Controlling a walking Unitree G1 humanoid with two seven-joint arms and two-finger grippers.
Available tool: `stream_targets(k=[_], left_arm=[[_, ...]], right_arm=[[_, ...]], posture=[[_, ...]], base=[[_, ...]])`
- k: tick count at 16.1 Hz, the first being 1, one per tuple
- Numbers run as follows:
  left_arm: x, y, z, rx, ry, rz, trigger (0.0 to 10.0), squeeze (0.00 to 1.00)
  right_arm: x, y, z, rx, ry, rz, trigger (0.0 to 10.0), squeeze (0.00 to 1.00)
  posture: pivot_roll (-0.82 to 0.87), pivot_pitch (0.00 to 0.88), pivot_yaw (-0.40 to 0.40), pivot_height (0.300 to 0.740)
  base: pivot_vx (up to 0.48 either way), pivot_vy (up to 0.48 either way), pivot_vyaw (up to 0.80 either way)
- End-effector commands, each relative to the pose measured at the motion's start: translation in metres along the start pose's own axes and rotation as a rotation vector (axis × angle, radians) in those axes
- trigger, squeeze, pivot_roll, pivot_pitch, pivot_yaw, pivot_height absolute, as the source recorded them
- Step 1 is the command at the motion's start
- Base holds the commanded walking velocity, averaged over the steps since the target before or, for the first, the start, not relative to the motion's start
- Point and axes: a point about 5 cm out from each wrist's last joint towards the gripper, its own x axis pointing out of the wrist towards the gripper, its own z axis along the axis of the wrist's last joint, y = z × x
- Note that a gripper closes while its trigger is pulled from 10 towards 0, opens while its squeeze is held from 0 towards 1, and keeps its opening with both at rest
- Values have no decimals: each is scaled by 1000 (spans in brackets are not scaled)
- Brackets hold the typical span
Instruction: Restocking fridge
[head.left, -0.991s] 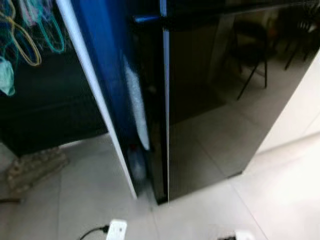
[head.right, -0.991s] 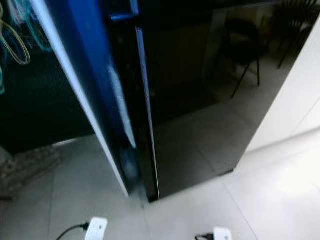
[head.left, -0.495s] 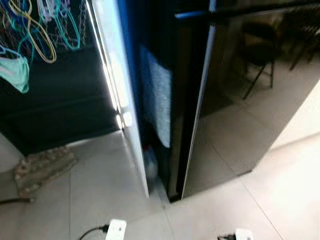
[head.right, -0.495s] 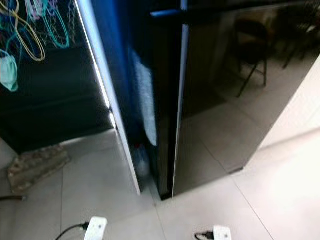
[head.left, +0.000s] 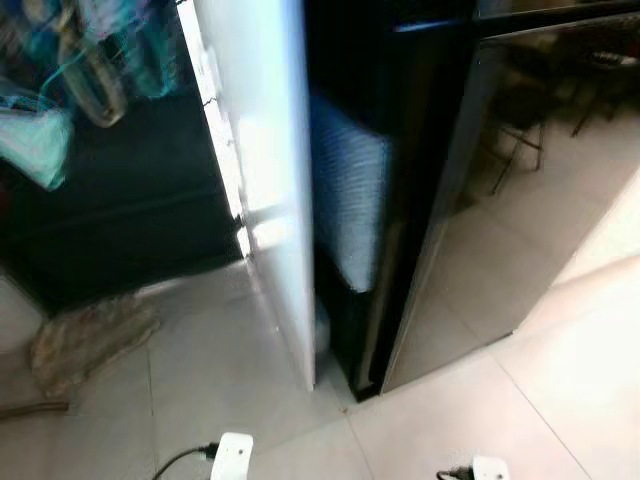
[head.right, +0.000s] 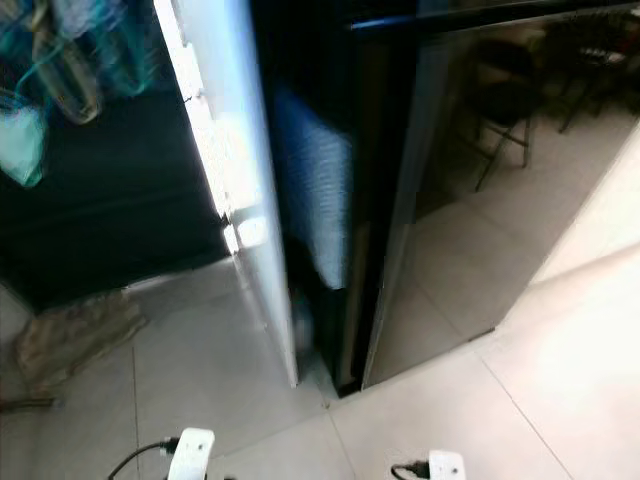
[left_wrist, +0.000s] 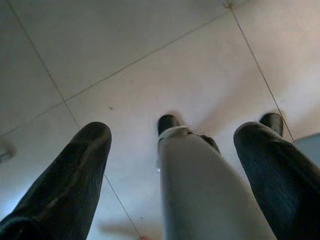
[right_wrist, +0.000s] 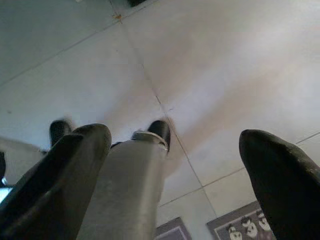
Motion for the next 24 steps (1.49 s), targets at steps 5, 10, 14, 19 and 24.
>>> stream_targets(k=[5, 10, 14, 19, 24], left_arm=[[-2, 3, -11, 7, 42, 4, 10000, 0], [-2, 2, -12, 19, 38, -3, 10000, 0], [-2, 2, -12, 7, 34, -3, 10000, 0], [-2, 2, -11, 7, 33, -4, 10000, 0], [-2, 2, -11, -2, 32, -1, 10000, 0]], right_arm=[[0, 6, -5, 2, 16, 18, 10000, 0], [0, 6, -5, -5, 13, 22, 10000, 0], [0, 6, -4, -58, 16, 36, 10000, 0], [0, 6, -4, -53, 17, 35, 10000, 0], [0, 6, -3, -64, 19, 38, 10000, 0]], posture=[[12, 24, 4, 740], [8, 7, 4, 740], [16, 2, 1, 740], [15, 16, 1, 740], [17, 30, -5, 740]], base=[[0, 308, 0], [0, 56, 0], [0, 0, 575], [0, 0, 800], [0, 0, 800]])
